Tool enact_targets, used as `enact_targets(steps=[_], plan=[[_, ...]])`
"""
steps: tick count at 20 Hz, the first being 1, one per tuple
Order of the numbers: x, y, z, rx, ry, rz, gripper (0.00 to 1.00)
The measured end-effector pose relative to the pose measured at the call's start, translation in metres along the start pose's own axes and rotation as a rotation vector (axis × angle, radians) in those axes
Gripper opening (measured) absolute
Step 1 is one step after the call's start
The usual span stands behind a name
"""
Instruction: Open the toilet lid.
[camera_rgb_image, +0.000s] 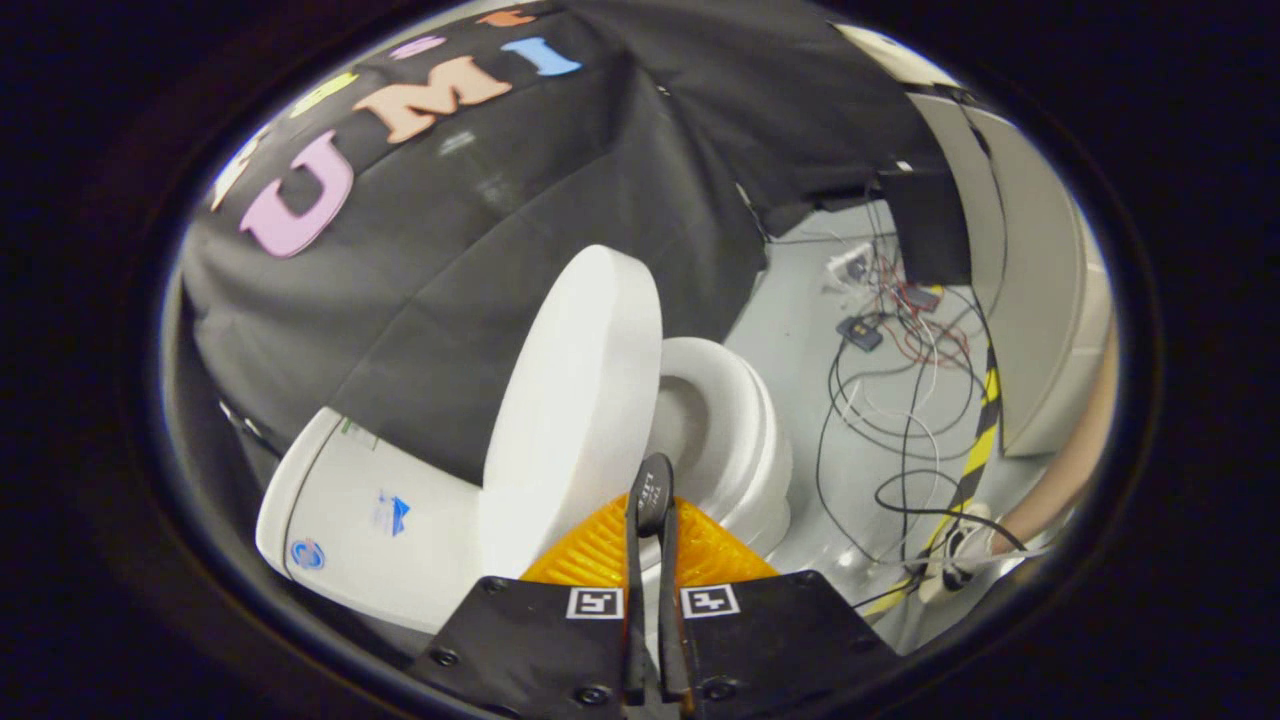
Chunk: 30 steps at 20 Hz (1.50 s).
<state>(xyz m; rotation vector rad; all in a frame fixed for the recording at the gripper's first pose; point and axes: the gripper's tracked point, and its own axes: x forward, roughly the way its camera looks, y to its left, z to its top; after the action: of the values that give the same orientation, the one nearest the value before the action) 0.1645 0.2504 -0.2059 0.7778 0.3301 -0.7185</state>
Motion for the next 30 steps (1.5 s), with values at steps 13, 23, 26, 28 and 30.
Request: enact_targets(steps=[13,23,26,28,30], plan=[[-0.031,0.071,0.018,-0.350,-0.062,0.123,0.08],[-0.053,0.141,0.019,-0.500,-0.144,0.295,0.11],[-0.061,0.166,0.015,-0.530,-0.155,0.343,0.13],[-0.062,0.183,0.008,-0.550,-0.160,0.366,0.14],[-0.064,0.194,0.003,-0.577,-0.161,0.384,0.13]])
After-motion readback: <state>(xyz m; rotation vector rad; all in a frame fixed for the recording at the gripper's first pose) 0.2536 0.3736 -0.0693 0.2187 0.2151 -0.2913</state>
